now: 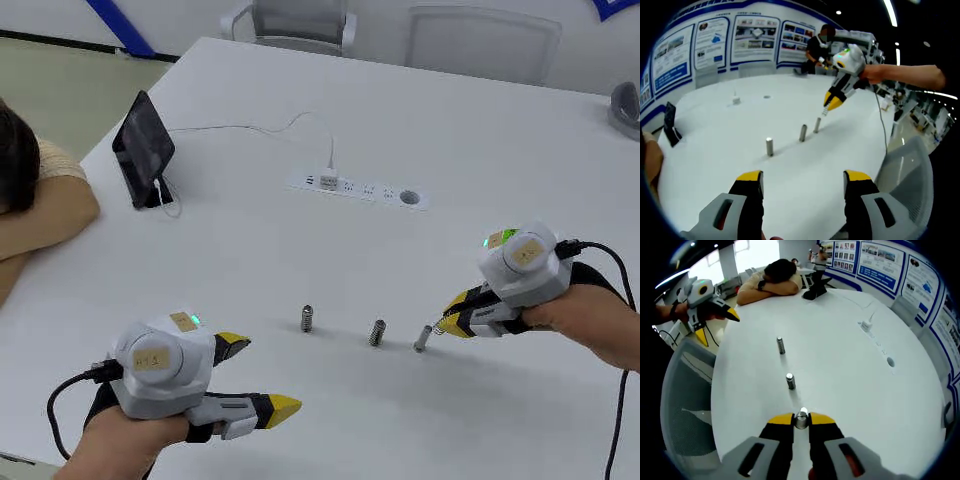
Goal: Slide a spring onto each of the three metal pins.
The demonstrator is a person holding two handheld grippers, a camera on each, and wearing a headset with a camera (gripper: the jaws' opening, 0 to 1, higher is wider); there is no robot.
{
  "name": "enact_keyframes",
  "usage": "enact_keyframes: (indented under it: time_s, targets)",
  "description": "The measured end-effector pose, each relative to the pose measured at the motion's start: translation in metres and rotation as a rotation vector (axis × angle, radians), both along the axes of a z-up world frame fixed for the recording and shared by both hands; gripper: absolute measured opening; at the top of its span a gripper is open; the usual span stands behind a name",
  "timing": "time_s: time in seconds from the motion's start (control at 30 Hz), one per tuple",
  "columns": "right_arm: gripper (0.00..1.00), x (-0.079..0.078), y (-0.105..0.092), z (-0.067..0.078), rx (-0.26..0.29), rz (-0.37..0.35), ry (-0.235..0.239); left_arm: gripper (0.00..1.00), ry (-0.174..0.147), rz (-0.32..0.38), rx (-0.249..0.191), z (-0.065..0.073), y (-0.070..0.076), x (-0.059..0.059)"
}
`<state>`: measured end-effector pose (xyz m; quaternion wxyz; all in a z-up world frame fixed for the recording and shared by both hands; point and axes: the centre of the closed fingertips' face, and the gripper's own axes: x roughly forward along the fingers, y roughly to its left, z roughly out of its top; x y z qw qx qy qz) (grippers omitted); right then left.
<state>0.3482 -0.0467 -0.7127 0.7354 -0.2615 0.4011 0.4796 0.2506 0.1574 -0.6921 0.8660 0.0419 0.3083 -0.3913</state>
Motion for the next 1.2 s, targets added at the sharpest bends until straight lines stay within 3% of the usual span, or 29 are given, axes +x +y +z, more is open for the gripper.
enact_keyframes:
  time_s: [0.7,1.2]
  targets:
    - [0.12,0.006,0.008,-0.014,-0.020,0.041,0.026,0.66,0.017,0.036,0.008,-0.002,0.009,-0.006]
    - [0.13,0.010,0.012,-0.032,-0.048,0.071,0.039,0.66,0.020,0.040,0.013,-0.003,0.010,-0.006]
